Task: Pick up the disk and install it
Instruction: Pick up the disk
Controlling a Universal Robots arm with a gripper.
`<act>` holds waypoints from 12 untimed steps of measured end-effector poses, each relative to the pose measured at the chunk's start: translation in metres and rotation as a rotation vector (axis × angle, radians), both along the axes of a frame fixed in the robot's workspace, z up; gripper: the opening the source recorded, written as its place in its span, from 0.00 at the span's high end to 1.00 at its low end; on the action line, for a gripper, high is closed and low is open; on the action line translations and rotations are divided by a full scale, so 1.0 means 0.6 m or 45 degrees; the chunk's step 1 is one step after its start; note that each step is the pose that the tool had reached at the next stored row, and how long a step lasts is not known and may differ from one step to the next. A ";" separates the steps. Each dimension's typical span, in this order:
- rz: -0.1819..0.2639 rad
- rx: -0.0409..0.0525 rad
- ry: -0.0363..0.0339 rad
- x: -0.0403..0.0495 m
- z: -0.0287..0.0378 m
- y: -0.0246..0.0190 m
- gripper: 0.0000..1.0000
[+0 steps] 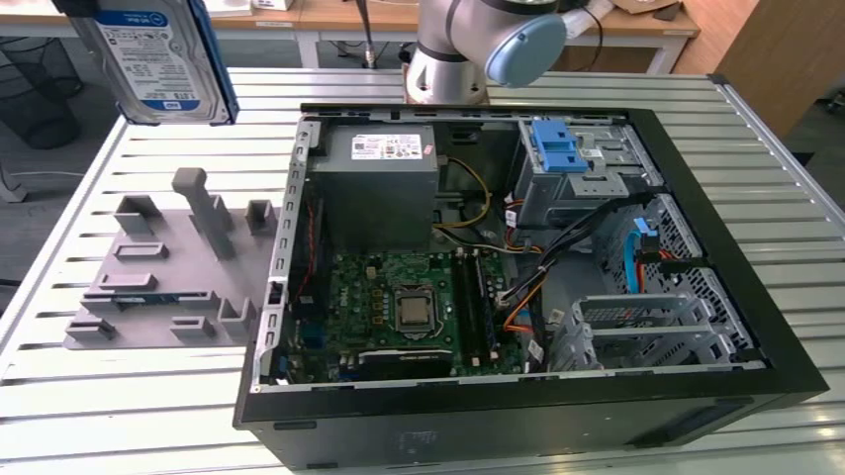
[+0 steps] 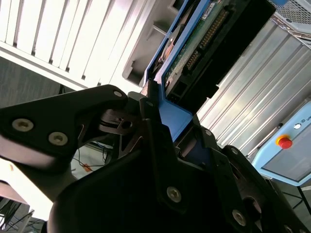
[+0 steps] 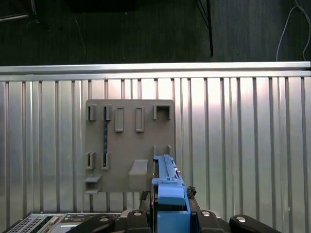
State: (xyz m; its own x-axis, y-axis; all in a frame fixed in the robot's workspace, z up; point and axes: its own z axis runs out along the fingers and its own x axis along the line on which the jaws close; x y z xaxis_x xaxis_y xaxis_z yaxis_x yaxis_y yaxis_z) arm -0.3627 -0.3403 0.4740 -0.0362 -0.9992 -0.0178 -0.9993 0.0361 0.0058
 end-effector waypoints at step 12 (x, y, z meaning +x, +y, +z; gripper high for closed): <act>0.000 0.000 0.0001 0.014 0.000 0.0000 0.64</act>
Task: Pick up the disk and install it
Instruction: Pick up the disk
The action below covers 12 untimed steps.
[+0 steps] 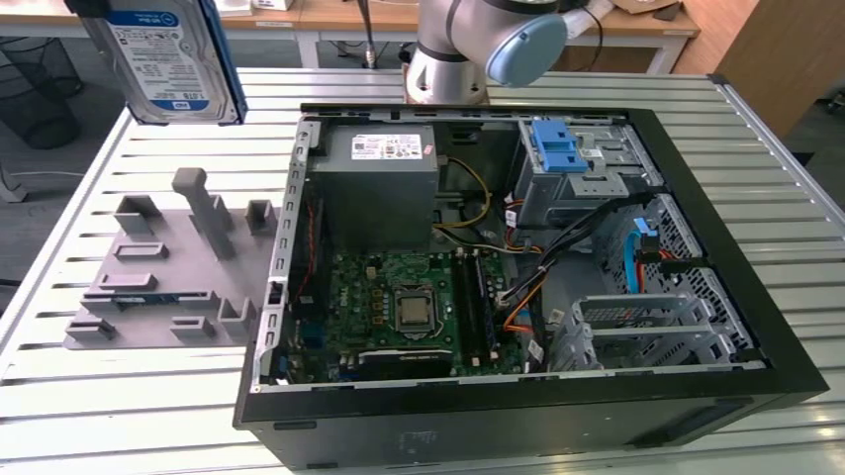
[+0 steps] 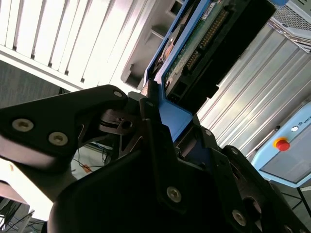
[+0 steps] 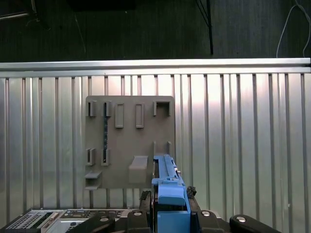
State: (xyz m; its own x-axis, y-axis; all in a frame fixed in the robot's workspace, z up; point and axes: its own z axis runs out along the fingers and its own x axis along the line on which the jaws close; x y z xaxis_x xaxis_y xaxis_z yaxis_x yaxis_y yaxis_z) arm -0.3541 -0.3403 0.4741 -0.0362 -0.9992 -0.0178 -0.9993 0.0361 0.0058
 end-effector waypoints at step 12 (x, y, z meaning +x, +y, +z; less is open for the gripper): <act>0.000 0.000 -0.0001 0.013 0.000 0.0000 0.64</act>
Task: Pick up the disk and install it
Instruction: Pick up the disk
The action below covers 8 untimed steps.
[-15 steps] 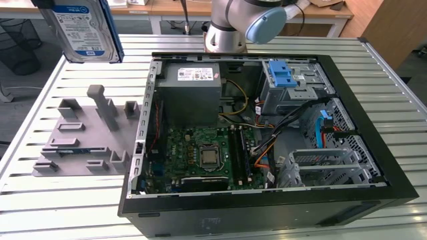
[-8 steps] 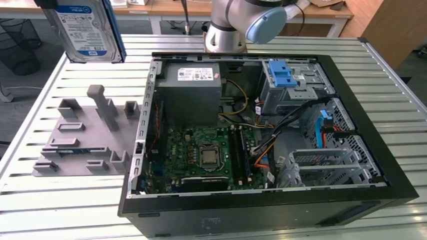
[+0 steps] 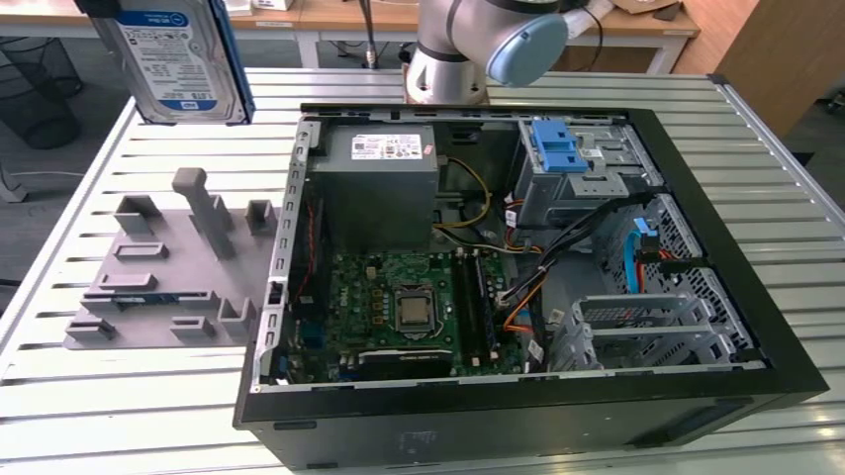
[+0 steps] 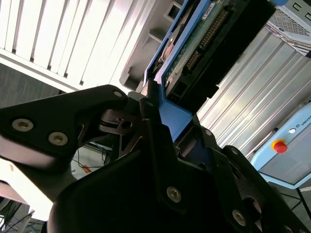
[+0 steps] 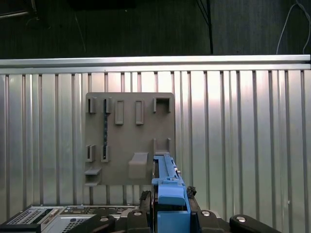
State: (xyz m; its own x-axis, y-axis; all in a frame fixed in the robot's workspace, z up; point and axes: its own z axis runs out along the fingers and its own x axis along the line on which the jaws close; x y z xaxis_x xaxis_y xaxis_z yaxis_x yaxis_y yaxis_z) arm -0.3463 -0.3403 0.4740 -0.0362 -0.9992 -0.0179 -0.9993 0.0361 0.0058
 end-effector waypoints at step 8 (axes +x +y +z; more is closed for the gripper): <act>0.000 0.000 0.0000 0.010 0.000 0.0000 0.64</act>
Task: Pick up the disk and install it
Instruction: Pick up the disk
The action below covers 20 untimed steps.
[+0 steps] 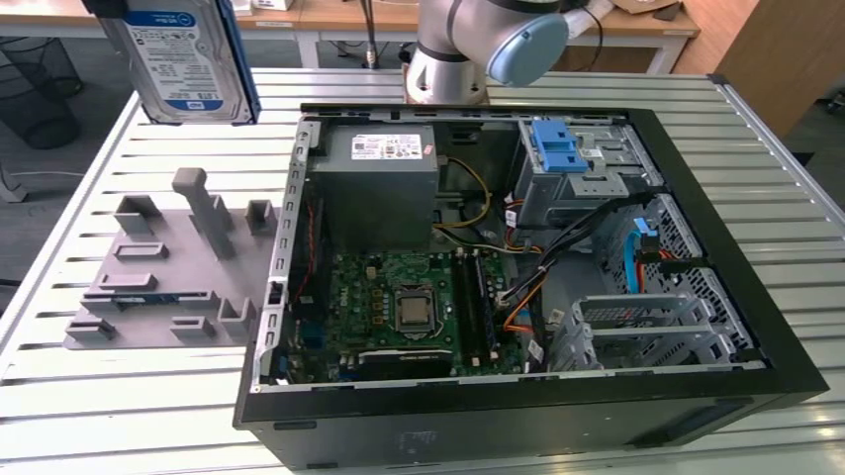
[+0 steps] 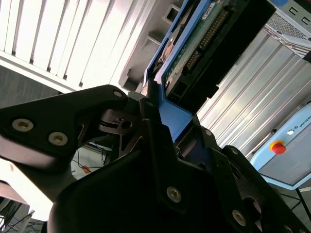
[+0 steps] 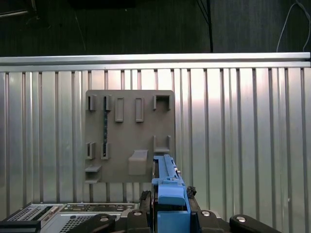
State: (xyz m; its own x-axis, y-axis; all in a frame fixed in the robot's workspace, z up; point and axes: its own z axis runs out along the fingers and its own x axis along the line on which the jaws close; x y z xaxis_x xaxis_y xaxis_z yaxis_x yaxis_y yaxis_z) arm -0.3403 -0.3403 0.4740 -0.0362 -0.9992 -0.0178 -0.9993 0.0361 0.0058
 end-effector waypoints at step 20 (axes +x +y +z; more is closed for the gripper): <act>0.000 0.000 0.0000 0.026 0.000 0.0000 0.64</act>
